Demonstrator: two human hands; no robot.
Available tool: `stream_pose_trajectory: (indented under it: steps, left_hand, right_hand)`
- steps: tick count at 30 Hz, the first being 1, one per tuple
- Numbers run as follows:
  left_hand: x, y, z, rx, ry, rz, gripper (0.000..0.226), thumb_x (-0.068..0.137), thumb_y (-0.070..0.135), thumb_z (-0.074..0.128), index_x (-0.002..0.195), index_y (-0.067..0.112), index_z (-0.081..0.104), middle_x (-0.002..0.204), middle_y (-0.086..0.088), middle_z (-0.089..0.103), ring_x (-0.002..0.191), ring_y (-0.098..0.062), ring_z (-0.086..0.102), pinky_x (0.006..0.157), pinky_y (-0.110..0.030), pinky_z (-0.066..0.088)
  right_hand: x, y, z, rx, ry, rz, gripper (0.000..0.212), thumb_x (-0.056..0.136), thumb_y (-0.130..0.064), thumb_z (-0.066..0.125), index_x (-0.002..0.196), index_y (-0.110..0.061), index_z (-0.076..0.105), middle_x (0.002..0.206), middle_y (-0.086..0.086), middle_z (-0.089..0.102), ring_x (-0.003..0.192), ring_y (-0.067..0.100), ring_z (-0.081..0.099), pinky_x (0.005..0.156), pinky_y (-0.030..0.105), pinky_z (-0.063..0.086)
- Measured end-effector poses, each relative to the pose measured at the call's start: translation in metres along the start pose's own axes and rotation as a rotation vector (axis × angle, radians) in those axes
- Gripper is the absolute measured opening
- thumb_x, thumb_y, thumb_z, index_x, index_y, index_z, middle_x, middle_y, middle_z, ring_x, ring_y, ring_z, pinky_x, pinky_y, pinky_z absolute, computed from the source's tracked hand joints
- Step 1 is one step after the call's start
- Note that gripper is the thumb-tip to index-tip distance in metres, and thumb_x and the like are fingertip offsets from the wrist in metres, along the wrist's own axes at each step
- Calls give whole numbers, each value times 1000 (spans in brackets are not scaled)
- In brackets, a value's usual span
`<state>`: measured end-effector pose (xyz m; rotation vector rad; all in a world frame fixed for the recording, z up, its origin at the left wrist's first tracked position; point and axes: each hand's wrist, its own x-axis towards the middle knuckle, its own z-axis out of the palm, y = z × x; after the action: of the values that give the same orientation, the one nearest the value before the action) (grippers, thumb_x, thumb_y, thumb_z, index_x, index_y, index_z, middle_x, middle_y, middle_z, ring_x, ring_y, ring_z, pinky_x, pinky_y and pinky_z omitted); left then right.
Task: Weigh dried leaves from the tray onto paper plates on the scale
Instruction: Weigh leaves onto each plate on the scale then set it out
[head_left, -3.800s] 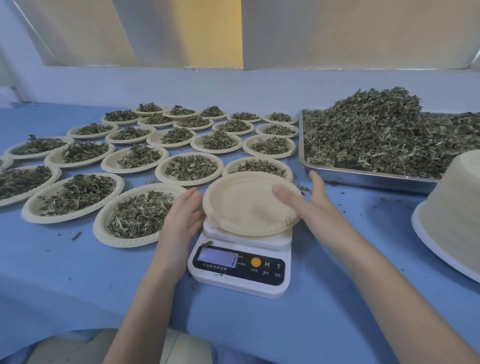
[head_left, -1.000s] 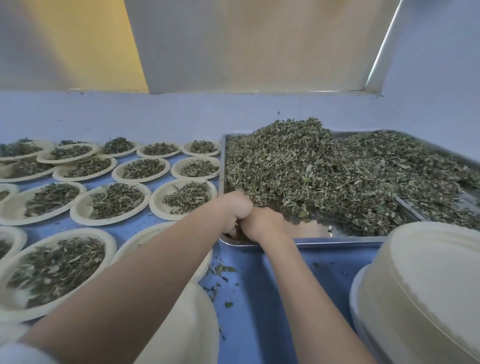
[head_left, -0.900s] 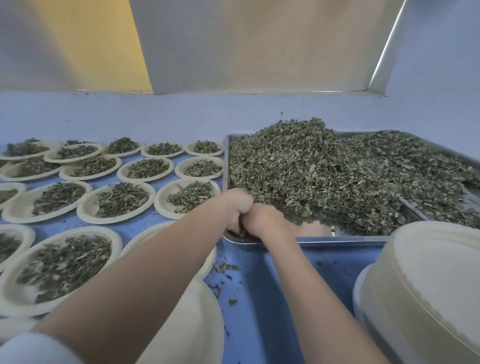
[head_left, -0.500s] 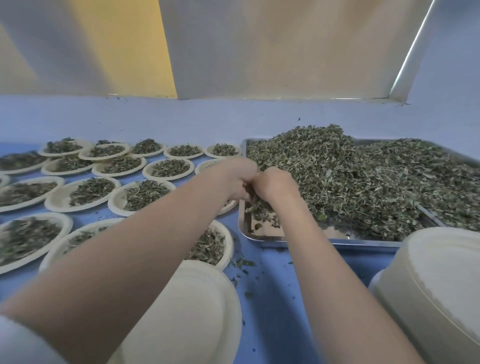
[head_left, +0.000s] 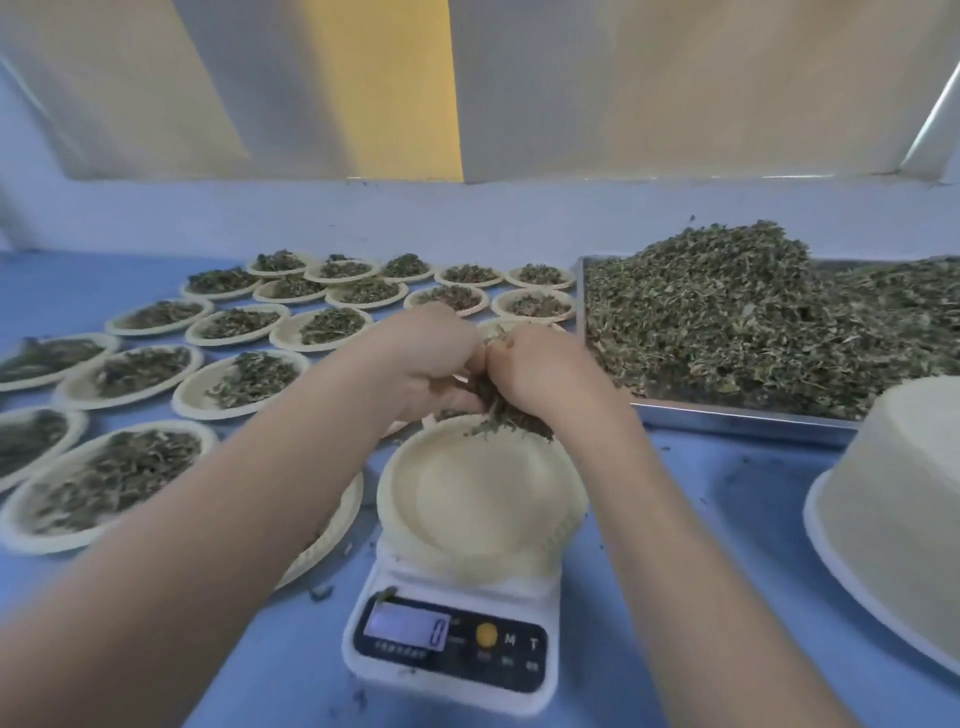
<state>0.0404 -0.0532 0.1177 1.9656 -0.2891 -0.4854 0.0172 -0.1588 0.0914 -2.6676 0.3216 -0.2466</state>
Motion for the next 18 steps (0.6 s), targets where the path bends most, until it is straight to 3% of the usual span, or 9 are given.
stream_pose_trajectory:
  steps: [2,4,6,8,9,12,14,16,18]
  left_hand:
    - [-16,-12,-4,-63,-33,-40,28,89,-15,39,109,-12,58,109,-24,64,76,-26,64,76,-38,57]
    - [-30,-22,-8,-113,-47,-69,34,91,-16,37,121,-12,52,127,-26,54,86,-31,65,72,-42,59]
    - [-41,-30,-11,-107,-31,-83,33,93,-13,37,123,-5,50,133,-21,44,98,-37,62,67,-45,59]
    - [-46,-38,-15,3,38,-51,33,96,-7,35,122,2,54,124,-14,47,104,-36,60,69,-45,59]
    - [-47,-43,-16,59,77,-17,34,96,-5,34,121,4,56,118,-12,50,104,-34,61,71,-44,59]
    - [-45,-57,-15,159,207,109,38,93,-5,33,112,10,62,112,-9,55,92,-25,60,79,-43,58]
    - [-43,-67,-10,167,284,192,38,89,-4,37,103,18,65,113,-9,61,90,-24,61,86,-46,54]
    - [-39,-77,-3,126,350,268,34,88,1,43,95,27,65,112,-1,64,97,-20,61,90,-44,53]
    - [-35,-87,1,50,393,318,28,89,9,49,91,32,65,107,9,65,90,-12,62,83,-35,55]
  right_hand:
    - [-15,-2,2,-23,-43,-61,36,100,-35,32,92,-7,55,113,17,61,89,28,51,64,30,33]
    - [-27,0,1,-73,-153,-70,58,101,-50,20,119,-10,59,126,15,58,103,29,58,75,30,40]
    - [-36,7,-4,-111,-242,-27,68,96,-61,12,137,-21,50,119,13,62,89,26,66,74,30,49]
    - [-43,15,-9,-68,-239,-6,68,94,-65,10,134,-30,53,105,9,65,71,20,67,63,29,51]
    - [-45,19,-11,-33,-214,-25,66,94,-65,11,128,-32,57,108,7,64,69,19,67,64,31,54]
    - [-49,29,-8,59,-103,-110,62,96,-61,11,114,-34,64,112,3,63,81,22,67,81,39,55]
    - [-51,37,1,81,-17,-150,65,96,-60,10,115,-31,64,119,4,64,96,23,61,87,33,44]
    - [-53,43,12,145,43,-184,69,96,-60,13,117,-18,63,120,8,63,99,21,54,79,21,37]
    - [-56,46,22,208,106,-231,68,98,-55,17,116,-7,61,116,14,63,95,17,53,67,2,29]
